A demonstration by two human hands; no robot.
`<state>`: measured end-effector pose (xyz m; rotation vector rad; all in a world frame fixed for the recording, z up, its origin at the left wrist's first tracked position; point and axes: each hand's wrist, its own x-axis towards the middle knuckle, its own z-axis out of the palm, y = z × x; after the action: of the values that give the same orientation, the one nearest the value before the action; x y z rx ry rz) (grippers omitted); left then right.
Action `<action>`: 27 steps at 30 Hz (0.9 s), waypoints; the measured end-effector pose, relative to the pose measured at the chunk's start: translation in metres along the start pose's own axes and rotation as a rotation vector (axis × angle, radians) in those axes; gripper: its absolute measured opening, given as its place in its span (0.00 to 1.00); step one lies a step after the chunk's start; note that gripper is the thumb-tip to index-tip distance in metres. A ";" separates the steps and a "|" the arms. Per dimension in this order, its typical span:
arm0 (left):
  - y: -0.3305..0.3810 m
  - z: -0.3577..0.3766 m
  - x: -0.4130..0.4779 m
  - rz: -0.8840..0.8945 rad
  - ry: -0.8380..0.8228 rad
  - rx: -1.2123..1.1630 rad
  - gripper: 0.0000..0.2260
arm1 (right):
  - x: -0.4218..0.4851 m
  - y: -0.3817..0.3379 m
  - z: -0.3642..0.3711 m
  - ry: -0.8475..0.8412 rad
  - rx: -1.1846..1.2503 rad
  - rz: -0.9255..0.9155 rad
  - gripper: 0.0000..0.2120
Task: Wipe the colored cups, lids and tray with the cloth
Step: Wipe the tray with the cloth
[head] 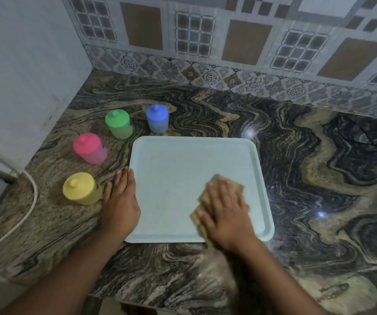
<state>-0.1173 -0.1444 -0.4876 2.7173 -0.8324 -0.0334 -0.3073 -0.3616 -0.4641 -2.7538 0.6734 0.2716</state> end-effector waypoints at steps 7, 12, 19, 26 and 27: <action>-0.001 0.002 -0.001 0.017 0.020 0.017 0.29 | 0.117 -0.050 -0.022 0.078 0.028 0.313 0.38; -0.002 0.003 0.001 0.017 0.012 0.024 0.28 | 0.105 -0.132 -0.003 -0.013 -0.051 -0.225 0.31; 0.004 -0.001 0.001 0.004 0.018 -0.002 0.29 | 0.012 -0.040 0.004 -0.066 0.008 -0.422 0.31; 0.003 -0.002 0.000 0.012 0.002 0.007 0.28 | 0.083 -0.055 -0.010 0.061 0.019 0.022 0.34; 0.002 -0.003 0.000 0.015 0.002 0.017 0.28 | 0.102 -0.072 -0.012 0.050 0.021 -0.016 0.32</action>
<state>-0.1185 -0.1455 -0.4843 2.7262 -0.8559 -0.0203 -0.1831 -0.3475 -0.4617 -2.7528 0.6623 0.1913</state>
